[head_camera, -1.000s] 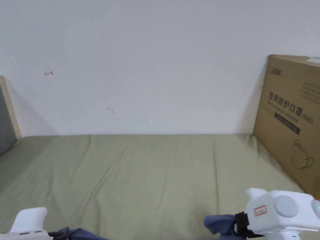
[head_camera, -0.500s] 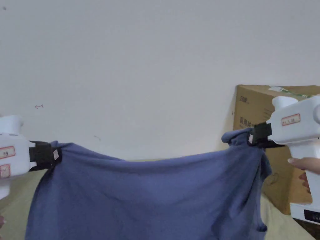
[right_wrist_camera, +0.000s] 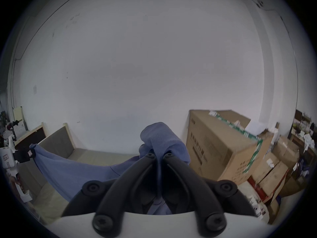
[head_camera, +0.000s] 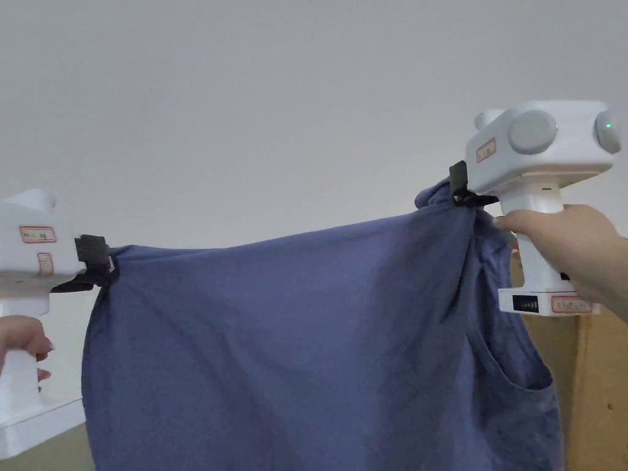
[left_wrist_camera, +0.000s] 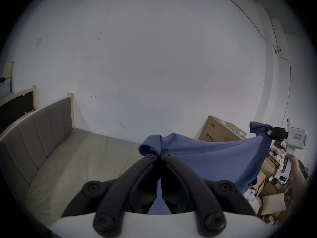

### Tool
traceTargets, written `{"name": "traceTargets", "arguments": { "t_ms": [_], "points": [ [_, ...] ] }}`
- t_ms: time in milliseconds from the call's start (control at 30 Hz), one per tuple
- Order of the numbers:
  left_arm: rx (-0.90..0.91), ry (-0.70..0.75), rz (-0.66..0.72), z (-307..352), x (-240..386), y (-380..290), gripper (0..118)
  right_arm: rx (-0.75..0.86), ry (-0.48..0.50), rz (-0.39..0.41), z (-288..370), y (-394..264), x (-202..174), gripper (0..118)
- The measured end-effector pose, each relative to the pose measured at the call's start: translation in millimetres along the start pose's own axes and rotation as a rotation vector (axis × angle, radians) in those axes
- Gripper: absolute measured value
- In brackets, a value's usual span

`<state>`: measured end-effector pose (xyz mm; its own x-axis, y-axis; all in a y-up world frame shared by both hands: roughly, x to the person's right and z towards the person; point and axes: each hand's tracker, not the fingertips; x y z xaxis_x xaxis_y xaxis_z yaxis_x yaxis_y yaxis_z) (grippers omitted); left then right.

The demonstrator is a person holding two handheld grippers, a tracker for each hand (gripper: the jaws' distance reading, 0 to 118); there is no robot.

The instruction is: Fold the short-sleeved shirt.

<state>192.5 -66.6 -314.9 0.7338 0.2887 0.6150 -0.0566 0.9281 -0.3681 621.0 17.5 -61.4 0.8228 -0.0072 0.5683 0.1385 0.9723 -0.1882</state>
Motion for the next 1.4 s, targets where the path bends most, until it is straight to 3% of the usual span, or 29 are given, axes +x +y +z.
{"name": "traceTargets", "arguments": {
  "t_ms": [167,300,433,567,700,833,1100,1233,1333,1400],
  "points": [
    [0.037,0.035,-0.029,-55,1,3,2,0.029,-0.042,0.051,-46,3,-8,2],
    [0.025,0.075,-0.058,-95,-4,-19,2,0.016,-0.071,0.074,-84,-35,-14,2],
    [-0.098,0.115,-0.057,-123,-22,-89,2,-0.084,-0.057,0.010,-116,-129,-8,2],
    [-0.299,0.087,0.034,-123,-49,-212,2,-0.328,-0.019,-0.063,-129,-284,8,2],
    [-0.516,0.072,0.095,-85,-76,-334,2,-0.537,-0.026,-0.077,-76,-426,18,2],
    [-0.514,0.062,0.057,-4,-83,-396,2,-0.528,0.065,-0.109,30,-496,31,2],
    [-0.370,0.030,-0.017,153,-54,-381,2,-0.427,0.030,-0.255,207,-485,40,2],
    [-0.374,0.052,0.047,182,-52,-369,2,-0.436,0.025,-0.263,237,-480,41,2],
    [-0.475,0.089,0.041,170,-57,-374,2,-0.506,0.037,-0.211,233,-484,39,2],
    [-0.540,0.105,0.063,160,-64,-384,2,-0.573,0.041,-0.217,217,-495,38,2]
  ]
}}
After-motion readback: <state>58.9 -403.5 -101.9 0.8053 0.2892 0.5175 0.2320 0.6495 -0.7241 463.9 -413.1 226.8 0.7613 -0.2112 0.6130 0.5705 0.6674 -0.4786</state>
